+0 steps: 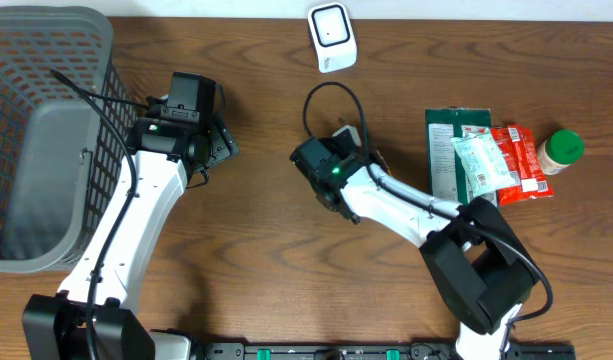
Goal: Scan the item barcode
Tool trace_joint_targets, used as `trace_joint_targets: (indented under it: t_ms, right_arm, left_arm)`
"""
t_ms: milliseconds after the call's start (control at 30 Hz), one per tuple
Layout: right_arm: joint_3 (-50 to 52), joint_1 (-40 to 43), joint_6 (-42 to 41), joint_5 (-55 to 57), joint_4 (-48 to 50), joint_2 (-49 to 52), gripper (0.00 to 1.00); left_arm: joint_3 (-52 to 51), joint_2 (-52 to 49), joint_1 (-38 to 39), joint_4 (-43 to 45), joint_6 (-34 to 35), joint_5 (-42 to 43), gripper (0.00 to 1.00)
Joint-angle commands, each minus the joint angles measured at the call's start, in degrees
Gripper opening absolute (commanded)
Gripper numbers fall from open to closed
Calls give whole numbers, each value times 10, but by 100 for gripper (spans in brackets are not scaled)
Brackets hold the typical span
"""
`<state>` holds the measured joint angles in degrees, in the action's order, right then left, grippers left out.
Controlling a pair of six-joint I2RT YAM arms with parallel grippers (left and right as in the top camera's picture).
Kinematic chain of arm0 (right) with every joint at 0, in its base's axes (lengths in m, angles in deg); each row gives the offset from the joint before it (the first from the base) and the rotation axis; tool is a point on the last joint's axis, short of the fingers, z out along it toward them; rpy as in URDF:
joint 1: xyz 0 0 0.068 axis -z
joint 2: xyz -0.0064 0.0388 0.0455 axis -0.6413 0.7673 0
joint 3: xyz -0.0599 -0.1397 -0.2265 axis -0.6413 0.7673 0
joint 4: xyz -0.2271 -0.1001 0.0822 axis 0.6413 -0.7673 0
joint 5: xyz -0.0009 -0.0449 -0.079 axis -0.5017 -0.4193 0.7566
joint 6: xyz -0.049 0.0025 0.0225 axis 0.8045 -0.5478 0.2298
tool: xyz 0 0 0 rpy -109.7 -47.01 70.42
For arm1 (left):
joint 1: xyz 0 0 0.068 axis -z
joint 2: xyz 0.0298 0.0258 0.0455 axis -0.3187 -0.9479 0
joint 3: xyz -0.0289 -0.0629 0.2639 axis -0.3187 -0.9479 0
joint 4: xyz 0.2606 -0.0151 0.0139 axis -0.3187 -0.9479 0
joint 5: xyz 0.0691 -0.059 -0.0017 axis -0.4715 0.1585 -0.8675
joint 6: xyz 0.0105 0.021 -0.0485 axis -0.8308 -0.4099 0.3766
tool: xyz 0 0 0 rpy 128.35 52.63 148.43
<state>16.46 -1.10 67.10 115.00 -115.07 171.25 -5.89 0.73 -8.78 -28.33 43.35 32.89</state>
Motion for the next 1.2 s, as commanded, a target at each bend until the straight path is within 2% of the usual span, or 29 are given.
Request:
trace_joint_targets:
  t_ms: [0,100,333,633,767,933,1033,1167]
  right_arm:
    - [-5,8,-1,19,3,8,9]
    - [-5,8,-1,-13,5,8,21]
    - [-5,8,-1,-77,7,8,33]
    - [-19,20,-1,-91,14,-12,36]
    - [-44,40,8,-159,-1,-54,36]
    - [-68,90,97,-326,-32,-106,59]
    - [-72,132,116,-398,-45,-120,60]
    - [-70,184,121,-437,-62,-117,58]
  left_arm:
    - [3,-4,-2,-2,-3,-7,89]
    - [3,-4,-2,-2,-3,-7,89]
    - [3,-4,-2,-2,-3,-7,89]
    - [3,-4,-2,-2,-3,-7,89]
    - [3,-4,-2,-2,-3,-7,89]
    - [3,-4,-2,-2,-4,-7,89]
    - [3,-4,-2,-2,-3,-7,89]
    - [3,-4,-2,-2,-3,-7,89]
